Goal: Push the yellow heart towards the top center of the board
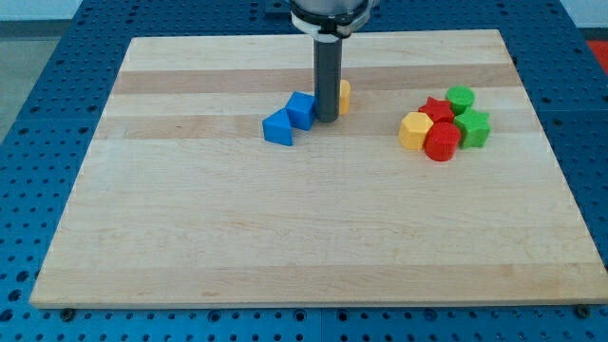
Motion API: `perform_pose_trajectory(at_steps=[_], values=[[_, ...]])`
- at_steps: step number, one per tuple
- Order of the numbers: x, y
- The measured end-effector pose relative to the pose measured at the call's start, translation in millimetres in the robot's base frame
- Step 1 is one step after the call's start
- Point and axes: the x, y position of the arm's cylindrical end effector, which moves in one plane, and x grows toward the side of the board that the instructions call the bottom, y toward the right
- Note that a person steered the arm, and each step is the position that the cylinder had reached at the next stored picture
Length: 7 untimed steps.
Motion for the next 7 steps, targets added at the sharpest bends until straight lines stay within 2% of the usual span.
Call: perform_pose_trajectory(at_steps=[2,4,7], values=[[-10.9,8.4],[-18.7,47.5],[-83.7,14.9]])
